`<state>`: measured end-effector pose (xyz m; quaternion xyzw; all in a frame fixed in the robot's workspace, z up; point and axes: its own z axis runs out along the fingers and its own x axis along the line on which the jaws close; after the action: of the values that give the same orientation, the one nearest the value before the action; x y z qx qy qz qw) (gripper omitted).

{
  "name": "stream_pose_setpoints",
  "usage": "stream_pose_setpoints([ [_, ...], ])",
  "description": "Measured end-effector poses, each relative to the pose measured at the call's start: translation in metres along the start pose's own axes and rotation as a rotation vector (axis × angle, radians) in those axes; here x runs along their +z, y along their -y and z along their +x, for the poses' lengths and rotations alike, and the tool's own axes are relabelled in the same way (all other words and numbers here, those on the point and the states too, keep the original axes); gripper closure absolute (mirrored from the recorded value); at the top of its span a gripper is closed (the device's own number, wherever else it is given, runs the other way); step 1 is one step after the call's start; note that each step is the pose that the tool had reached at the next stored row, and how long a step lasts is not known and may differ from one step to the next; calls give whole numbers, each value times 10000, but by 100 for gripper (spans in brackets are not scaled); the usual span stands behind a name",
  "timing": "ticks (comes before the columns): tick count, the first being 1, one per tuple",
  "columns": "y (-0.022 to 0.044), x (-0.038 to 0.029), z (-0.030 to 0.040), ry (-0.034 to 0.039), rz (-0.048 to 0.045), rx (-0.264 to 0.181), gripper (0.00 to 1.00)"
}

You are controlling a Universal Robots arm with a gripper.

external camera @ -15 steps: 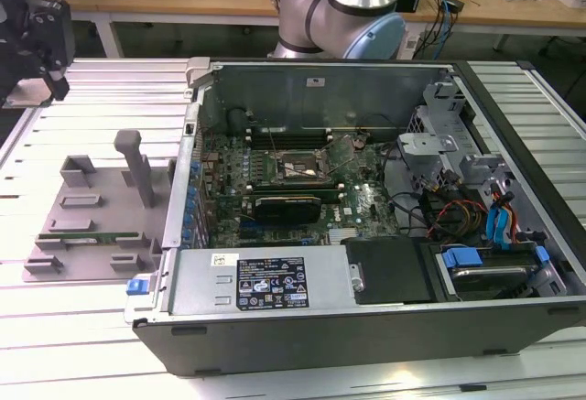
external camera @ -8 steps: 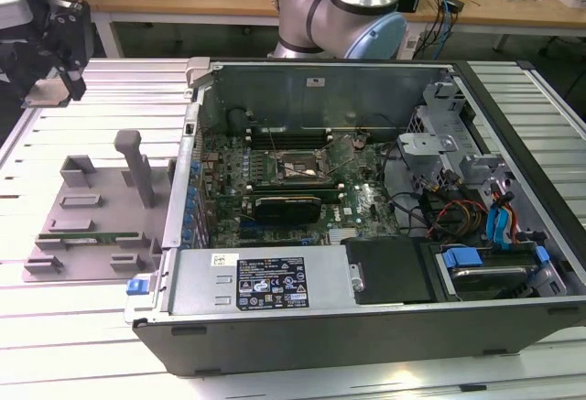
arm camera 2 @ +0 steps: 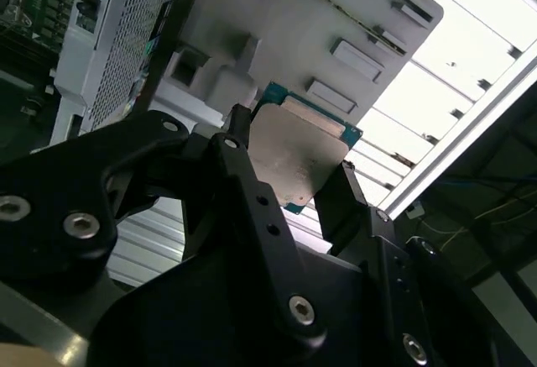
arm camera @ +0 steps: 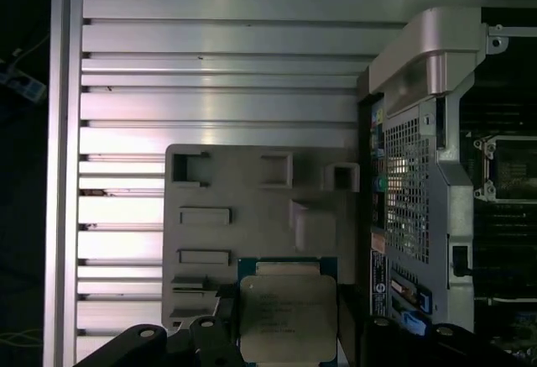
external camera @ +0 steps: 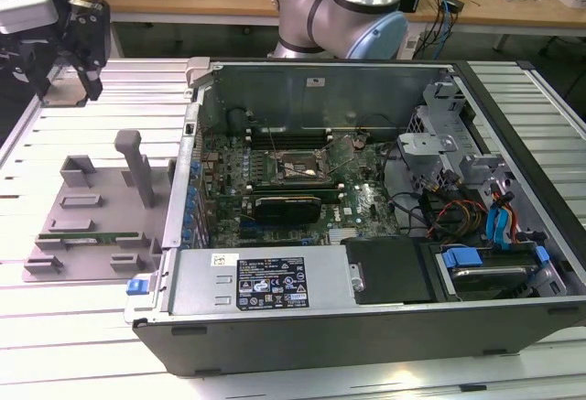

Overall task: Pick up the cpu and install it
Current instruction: 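Pick up the cpu and move it towards the insertion slot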

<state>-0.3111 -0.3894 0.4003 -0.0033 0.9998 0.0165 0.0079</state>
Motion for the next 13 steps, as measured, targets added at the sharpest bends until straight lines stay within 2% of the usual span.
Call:
stream_pose_setpoints([
  [2,0,0,-53,-2,1,0,45],
  [4,1,2,-149,-1,0,0,45],
  [8,2,4,-295,-1,0,0,45],
  [10,3,5,-353,0,0,-1,45],
  [13,3,6,-404,-1,1,0,45],
])
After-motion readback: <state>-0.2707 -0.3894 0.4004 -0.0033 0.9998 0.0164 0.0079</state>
